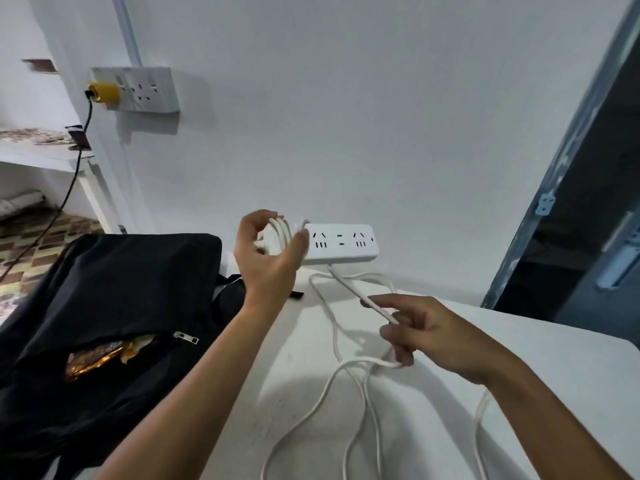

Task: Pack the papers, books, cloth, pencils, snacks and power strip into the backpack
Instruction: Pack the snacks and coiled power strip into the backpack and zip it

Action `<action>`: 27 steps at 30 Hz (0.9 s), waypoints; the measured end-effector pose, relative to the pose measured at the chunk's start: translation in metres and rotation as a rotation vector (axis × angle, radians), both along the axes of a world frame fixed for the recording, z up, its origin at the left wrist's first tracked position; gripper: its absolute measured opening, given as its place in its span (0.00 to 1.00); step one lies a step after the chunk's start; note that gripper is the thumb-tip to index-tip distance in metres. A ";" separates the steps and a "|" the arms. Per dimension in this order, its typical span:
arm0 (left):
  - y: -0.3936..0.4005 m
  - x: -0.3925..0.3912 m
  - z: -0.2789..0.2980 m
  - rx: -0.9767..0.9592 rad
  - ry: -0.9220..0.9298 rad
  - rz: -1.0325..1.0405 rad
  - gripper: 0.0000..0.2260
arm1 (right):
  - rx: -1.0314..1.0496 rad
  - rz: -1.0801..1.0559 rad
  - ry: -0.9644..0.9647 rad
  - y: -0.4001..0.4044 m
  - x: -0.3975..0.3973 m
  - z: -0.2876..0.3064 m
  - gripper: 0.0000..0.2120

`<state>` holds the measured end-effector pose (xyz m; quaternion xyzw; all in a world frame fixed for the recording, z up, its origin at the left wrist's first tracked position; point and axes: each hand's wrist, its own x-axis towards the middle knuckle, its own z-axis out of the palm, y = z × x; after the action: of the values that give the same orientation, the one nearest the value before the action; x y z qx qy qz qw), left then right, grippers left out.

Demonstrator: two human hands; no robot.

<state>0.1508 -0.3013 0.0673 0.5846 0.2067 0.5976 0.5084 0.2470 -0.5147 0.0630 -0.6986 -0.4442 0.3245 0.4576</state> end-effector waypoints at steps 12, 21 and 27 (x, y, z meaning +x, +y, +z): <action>0.008 0.000 0.011 -0.232 0.426 -0.644 0.14 | 0.387 -0.338 -0.537 0.002 0.043 0.037 0.06; -0.039 0.004 -0.016 -0.729 0.092 -1.006 0.08 | 0.406 -0.329 0.280 0.057 0.034 -0.016 0.04; -0.054 0.007 -0.034 -0.827 -0.066 -0.793 0.22 | 0.451 -0.442 0.551 0.071 0.011 -0.051 0.05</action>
<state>0.1579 -0.3552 0.0332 0.3509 0.1721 0.2487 0.8862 0.2584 -0.4435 0.0122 -0.5464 -0.2045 0.2878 0.7595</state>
